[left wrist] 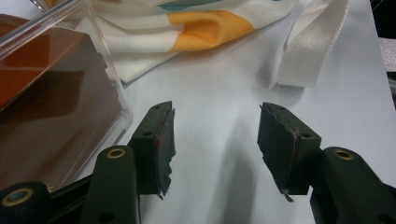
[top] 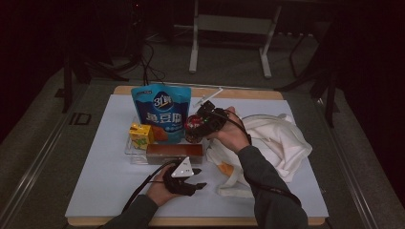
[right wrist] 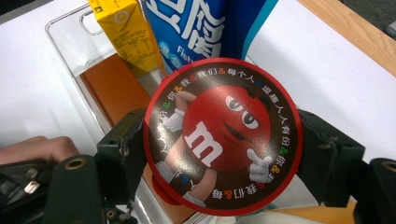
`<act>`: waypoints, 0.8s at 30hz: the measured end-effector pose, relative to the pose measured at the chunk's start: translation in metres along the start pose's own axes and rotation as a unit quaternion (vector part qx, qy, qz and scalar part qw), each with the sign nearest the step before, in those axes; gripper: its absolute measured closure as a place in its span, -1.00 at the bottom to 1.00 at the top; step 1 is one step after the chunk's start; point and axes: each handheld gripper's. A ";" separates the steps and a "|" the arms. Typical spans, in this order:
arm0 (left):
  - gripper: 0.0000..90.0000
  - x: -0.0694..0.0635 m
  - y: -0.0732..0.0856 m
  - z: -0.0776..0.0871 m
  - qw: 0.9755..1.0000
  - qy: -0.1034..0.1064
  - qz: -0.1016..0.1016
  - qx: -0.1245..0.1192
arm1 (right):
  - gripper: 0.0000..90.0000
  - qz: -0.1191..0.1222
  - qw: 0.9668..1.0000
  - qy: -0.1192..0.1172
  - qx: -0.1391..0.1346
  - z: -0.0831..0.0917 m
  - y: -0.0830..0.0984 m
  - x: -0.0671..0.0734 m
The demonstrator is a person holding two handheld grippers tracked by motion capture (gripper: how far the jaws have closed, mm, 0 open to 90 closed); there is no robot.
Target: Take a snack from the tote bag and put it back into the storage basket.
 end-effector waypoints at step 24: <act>0.03 0.000 0.000 0.000 1.000 -0.001 0.000 -0.001 | -0.43 -0.018 1.000 0.011 0.007 -0.015 0.006 -0.005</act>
Point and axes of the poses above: each handheld gripper's, and its own axes: z roughly backward along the jaws, y roughly out of its underside, x roughly to its left
